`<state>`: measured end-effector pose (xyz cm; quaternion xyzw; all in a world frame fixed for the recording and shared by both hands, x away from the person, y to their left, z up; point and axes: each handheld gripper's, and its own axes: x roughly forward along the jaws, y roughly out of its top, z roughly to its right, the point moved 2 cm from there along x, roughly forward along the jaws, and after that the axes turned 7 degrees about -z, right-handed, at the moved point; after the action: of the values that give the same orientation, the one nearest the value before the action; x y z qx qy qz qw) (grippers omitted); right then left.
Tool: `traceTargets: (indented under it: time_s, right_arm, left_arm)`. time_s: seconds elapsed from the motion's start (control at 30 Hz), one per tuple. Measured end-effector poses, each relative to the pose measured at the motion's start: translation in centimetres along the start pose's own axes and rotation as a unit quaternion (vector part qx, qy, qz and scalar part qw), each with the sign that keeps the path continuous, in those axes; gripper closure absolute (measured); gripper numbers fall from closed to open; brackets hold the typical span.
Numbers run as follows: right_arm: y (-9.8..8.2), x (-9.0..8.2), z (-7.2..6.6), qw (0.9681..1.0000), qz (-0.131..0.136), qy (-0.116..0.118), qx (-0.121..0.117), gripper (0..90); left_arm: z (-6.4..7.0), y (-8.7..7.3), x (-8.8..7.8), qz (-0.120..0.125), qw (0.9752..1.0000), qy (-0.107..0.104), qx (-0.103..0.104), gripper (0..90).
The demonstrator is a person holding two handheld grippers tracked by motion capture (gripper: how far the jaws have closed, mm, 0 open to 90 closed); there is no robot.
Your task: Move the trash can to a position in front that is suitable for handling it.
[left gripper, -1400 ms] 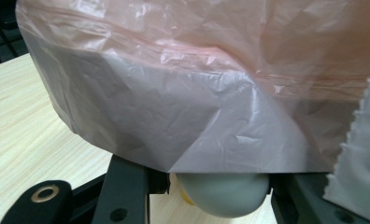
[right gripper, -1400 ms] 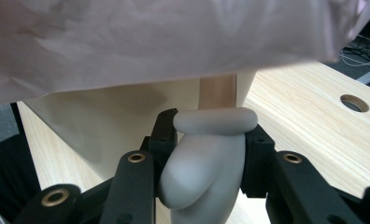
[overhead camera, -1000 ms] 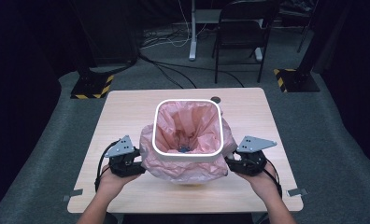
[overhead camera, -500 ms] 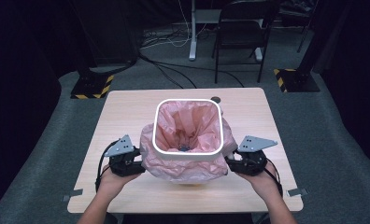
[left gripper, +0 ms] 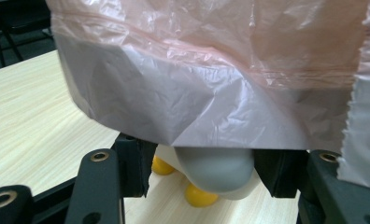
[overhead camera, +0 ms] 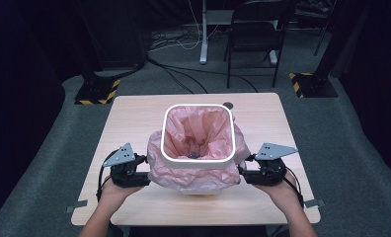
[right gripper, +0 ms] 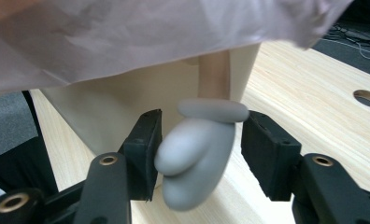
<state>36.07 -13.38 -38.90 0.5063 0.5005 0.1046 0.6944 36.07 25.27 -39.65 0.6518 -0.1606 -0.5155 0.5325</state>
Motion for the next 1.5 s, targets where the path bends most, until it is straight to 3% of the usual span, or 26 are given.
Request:
traceTargets:
  time_s: [0.33, 0.53, 0.7, 1.13, 1.3, 1.5]
  right_arm:
    - [0.0, -1.6, 0.0, 0.9999, -0.007, 0.001, -0.015, 50.0]
    - [0.0, -2.0, 0.2, 0.9998, -0.012, 0.001, -0.015, 49.8]
    - [0.1, -2.4, 0.2, 0.9998, -0.011, 0.0, -0.015, 48.2]
    - [1.4, -4.2, 0.5, 0.9996, -0.012, -0.006, -0.025, 47.9]
    - [1.7, -5.0, 0.6, 0.9995, -0.014, 0.009, -0.028, 50.7]
    - [1.9, -6.1, 0.9, 0.9995, -0.013, 0.007, -0.028, 51.1]
  left_arm:
    - [0.3, -0.2, -2.1, 0.006, 0.9998, 0.014, 0.009, 43.8]
    - [-0.1, -0.4, -3.7, 0.014, 0.9997, 0.02, 0.001, 44.1]
    - [-0.1, 0.2, -5.0, -0.002, 0.9988, 0.046, 0.016, 44.1]
    - [-1.8, 2.2, -6.2, 0.002, 0.9992, 0.039, 0.004, 44.4]
    - [-2.0, 3.2, -6.3, 0.01, 0.9996, 0.028, 0.001, 44.7]
    - [-2.0, 4.5, -6.5, 0.009, 0.9995, 0.029, 0.009, 45.2]
